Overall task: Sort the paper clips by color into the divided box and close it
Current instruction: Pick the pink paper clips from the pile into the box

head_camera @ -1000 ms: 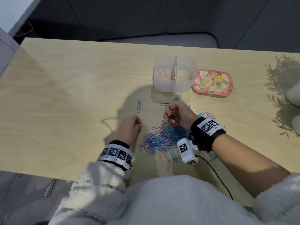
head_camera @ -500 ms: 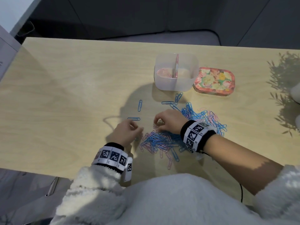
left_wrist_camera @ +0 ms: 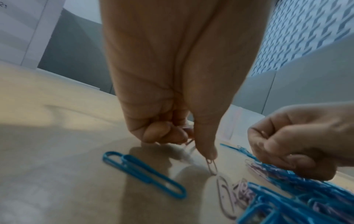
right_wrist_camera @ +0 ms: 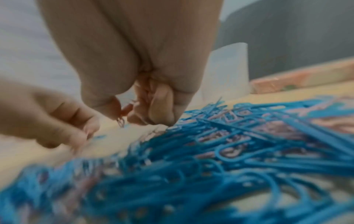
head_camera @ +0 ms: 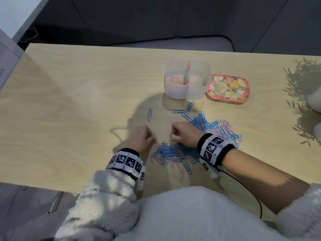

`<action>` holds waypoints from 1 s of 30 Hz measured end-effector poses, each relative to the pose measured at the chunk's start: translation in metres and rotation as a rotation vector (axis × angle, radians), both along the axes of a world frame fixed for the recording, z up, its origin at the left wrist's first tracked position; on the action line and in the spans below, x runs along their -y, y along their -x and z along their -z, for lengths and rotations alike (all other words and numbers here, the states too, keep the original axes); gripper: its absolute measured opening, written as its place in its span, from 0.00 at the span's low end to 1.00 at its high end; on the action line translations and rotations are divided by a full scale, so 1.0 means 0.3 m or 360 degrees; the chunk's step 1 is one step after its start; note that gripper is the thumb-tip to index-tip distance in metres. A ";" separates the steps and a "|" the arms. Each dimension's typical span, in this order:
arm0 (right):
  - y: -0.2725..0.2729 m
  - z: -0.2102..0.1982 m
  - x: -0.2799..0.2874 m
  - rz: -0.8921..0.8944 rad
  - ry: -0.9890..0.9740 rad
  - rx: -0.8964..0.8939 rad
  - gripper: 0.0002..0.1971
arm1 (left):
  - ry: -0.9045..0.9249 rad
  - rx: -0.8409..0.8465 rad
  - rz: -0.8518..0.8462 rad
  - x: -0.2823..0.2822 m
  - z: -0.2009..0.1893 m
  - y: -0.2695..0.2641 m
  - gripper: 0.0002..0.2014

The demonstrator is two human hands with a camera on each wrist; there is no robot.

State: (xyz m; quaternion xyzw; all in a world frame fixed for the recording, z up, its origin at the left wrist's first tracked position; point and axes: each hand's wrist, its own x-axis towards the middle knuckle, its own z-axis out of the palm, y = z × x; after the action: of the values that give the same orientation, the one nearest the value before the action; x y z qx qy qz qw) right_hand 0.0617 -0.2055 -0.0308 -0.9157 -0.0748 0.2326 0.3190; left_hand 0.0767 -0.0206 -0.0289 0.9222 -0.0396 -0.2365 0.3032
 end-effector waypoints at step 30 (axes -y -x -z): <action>0.029 -0.056 -0.019 -0.0059 -0.0090 -0.0044 0.08 | -0.0073 -0.0086 -0.0018 -0.054 0.000 0.058 0.08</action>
State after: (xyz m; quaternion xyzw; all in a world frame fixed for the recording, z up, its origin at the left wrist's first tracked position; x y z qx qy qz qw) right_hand 0.0530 -0.2000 -0.0139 -0.9015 -0.0940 0.2489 0.3413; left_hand 0.0594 -0.0044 -0.0289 0.9225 -0.0209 -0.2604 0.2842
